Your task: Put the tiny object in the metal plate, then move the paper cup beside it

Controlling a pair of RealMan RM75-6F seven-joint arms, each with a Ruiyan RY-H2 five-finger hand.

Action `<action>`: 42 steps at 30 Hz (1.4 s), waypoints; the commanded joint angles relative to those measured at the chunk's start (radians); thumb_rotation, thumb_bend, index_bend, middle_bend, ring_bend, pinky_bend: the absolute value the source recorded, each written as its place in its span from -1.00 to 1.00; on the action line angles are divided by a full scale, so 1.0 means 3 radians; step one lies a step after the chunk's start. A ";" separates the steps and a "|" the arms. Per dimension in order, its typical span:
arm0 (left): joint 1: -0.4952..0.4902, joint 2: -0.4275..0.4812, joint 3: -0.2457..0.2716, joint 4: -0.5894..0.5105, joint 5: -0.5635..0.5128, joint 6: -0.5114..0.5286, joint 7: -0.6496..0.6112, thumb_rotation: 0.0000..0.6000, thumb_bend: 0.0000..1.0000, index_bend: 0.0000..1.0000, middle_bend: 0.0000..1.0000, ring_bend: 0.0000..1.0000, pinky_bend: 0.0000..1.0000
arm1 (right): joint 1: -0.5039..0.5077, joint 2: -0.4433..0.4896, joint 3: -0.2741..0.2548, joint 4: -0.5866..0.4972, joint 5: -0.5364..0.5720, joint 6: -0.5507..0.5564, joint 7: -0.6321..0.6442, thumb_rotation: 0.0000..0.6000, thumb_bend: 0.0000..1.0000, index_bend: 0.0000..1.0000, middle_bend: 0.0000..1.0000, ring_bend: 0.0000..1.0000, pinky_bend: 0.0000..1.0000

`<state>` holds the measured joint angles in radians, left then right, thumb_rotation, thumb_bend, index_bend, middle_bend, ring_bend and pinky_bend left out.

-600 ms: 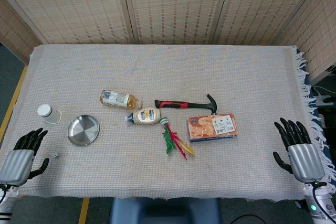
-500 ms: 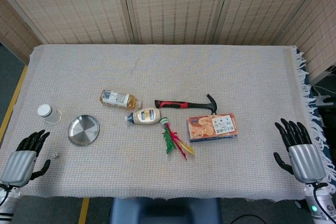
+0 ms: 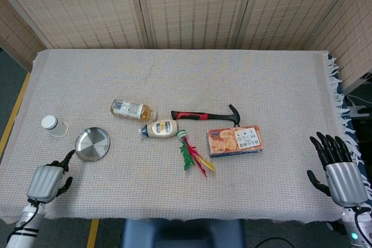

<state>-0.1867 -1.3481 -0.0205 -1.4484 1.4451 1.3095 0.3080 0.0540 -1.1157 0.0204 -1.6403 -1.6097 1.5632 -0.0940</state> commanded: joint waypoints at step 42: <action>-0.0086 -0.0605 -0.0098 0.1178 -0.0507 -0.0366 0.0009 1.00 -0.20 -0.17 0.73 0.58 0.76 | -0.0012 0.0005 -0.0020 -0.0065 -0.0005 -0.0112 -0.0118 1.00 -0.56 -1.00 -1.00 -1.00 -1.00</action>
<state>-0.2119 -1.5277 -0.0506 -1.0973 1.2919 1.2010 0.3135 0.0505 -1.1141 0.0143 -1.6599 -1.6110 1.5295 -0.1295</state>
